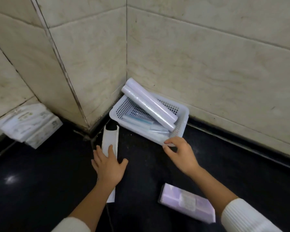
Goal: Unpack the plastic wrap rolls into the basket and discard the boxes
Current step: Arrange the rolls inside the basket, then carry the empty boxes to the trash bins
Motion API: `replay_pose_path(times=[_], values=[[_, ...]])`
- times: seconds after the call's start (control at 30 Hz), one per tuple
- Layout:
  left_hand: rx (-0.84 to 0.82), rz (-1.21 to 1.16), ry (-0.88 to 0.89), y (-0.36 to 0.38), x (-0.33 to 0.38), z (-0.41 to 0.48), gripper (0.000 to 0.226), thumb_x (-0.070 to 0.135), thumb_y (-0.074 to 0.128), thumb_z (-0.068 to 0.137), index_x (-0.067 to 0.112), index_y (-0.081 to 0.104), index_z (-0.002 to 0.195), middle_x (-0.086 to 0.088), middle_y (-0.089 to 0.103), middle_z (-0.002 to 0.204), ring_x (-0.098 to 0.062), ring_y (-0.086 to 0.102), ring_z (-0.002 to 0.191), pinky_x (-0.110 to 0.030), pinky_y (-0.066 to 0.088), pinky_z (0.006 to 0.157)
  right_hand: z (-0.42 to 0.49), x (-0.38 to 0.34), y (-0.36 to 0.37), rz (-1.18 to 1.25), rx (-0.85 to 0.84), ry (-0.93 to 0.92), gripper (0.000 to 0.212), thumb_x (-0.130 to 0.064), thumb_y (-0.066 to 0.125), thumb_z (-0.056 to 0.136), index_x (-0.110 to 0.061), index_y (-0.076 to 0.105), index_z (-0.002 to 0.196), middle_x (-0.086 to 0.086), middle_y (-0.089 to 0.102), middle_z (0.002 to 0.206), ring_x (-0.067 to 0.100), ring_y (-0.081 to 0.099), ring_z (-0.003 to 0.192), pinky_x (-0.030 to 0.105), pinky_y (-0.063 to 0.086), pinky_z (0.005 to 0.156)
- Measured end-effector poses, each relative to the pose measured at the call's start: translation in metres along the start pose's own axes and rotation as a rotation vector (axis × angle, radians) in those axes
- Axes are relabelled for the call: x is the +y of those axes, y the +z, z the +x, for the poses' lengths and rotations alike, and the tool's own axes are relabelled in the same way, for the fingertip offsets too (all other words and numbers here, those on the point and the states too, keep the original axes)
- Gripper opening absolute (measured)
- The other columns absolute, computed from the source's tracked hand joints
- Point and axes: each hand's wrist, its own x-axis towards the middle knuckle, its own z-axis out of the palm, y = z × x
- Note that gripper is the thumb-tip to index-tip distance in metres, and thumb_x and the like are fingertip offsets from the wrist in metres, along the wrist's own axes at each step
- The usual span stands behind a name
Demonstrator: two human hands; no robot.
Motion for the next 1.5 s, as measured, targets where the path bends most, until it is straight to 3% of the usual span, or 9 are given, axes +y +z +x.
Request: replay_pose_path(times=[0.07, 0.17, 0.27, 0.43, 0.6, 0.8, 0.97, 1.13, 1.5], values=[[-0.056, 0.059, -0.034, 0.001, -0.009, -0.014, 0.083, 0.053, 0.057, 0.083, 0.023, 0.017, 0.149, -0.021, -0.005, 0.157, -0.040, -0.002, 0.144, -0.056, 0.007, 0.116, -0.033, 0.009, -0.011, -0.070, -0.084, 0.017, 0.024, -0.040, 0.070, 0.082, -0.023, 0.071, 0.098, -0.013, 0.064, 0.094, 0.007, 0.056, 0.093, 0.020, 0.043, 0.082], [-0.110, 0.030, -0.041, 0.002, -0.021, -0.032, 0.076, 0.048, 0.058, 0.084, 0.020, 0.024, 0.146, -0.021, 0.000, 0.156, -0.041, 0.009, 0.141, -0.056, 0.024, 0.112, -0.075, 0.024, -0.022, -0.188, -0.352, 0.076, 0.060, -0.066, 0.063, 0.070, -0.026, 0.065, 0.115, -0.012, 0.061, 0.110, 0.007, 0.050, 0.107, 0.021, 0.040, 0.090], [-0.104, -0.017, -0.028, 0.003, -0.030, -0.049, 0.065, 0.038, 0.057, 0.087, 0.014, 0.033, 0.142, -0.018, 0.013, 0.154, -0.038, 0.023, 0.133, -0.051, 0.037, 0.105, -0.107, 0.038, -0.022, -0.381, -0.547, 0.119, 0.087, -0.074, 0.061, 0.058, -0.029, 0.050, 0.132, -0.012, 0.052, 0.124, 0.012, 0.041, 0.118, 0.030, 0.036, 0.096], [-0.046, -0.139, 0.017, 0.006, -0.042, -0.080, 0.054, 0.022, 0.055, 0.089, 0.007, 0.039, 0.138, -0.013, 0.032, 0.147, -0.033, 0.038, 0.124, -0.045, 0.045, 0.097, -0.136, 0.045, -0.011, -0.519, -0.541, 0.190, 0.075, -0.046, 0.068, 0.067, -0.028, 0.039, 0.134, -0.003, 0.052, 0.124, 0.022, 0.045, 0.118, 0.037, 0.036, 0.091], [0.016, -0.252, 0.045, 0.002, -0.052, -0.119, 0.055, 0.018, 0.059, 0.087, 0.007, 0.039, 0.137, -0.011, 0.034, 0.145, -0.031, 0.049, 0.117, -0.044, 0.047, 0.094, -0.135, 0.022, -0.008, -0.365, -0.503, 0.146, 0.073, -0.047, 0.069, 0.066, -0.025, 0.040, 0.130, 0.000, 0.054, 0.118, 0.022, 0.049, 0.112, 0.038, 0.044, 0.093], [0.210, -0.322, 0.015, -0.006, -0.066, -0.192, 0.061, 0.018, 0.062, 0.086, 0.009, 0.036, 0.140, -0.006, 0.032, 0.148, -0.025, 0.048, 0.120, -0.035, 0.044, 0.096, -0.135, -0.008, 0.001, -0.222, -0.531, -0.059, 0.069, -0.054, 0.069, 0.066, -0.022, 0.045, 0.122, -0.002, 0.059, 0.112, 0.019, 0.055, 0.101, 0.037, 0.050, 0.083], [0.430, -0.376, -0.204, 0.022, -0.074, -0.295, 0.062, 0.018, 0.062, 0.086, 0.009, 0.036, 0.141, -0.002, 0.033, 0.148, -0.023, 0.049, 0.119, -0.025, 0.038, 0.091, -0.178, -0.021, 0.015, -0.135, -0.645, -0.242, 0.067, -0.055, 0.067, 0.067, -0.024, 0.044, 0.122, -0.009, 0.055, 0.103, 0.013, 0.056, 0.089, 0.031, 0.049, 0.070], [0.575, -0.503, -0.447, 0.062, -0.077, -0.429, 0.048, 0.005, 0.061, 0.081, 0.005, 0.048, 0.127, -0.009, 0.044, 0.135, -0.021, 0.051, 0.099, -0.012, 0.028, 0.074, -0.262, -0.036, 0.029, -0.068, -0.866, -0.355, 0.062, -0.049, 0.070, 0.072, -0.027, 0.044, 0.124, -0.010, 0.057, 0.108, 0.010, 0.057, 0.089, 0.027, 0.045, 0.065], [0.916, -0.546, -1.034, 0.125, -0.093, -0.744, 0.050, 0.015, 0.061, 0.083, 0.004, 0.045, 0.129, -0.010, 0.042, 0.138, -0.029, 0.052, 0.116, -0.031, 0.042, 0.089, -0.547, -0.077, 0.032, -0.100, -1.352, -0.742, 0.062, -0.050, 0.071, 0.075, -0.020, 0.056, 0.127, 0.002, 0.064, 0.122, 0.024, 0.060, 0.110, 0.025, 0.040, 0.079]])
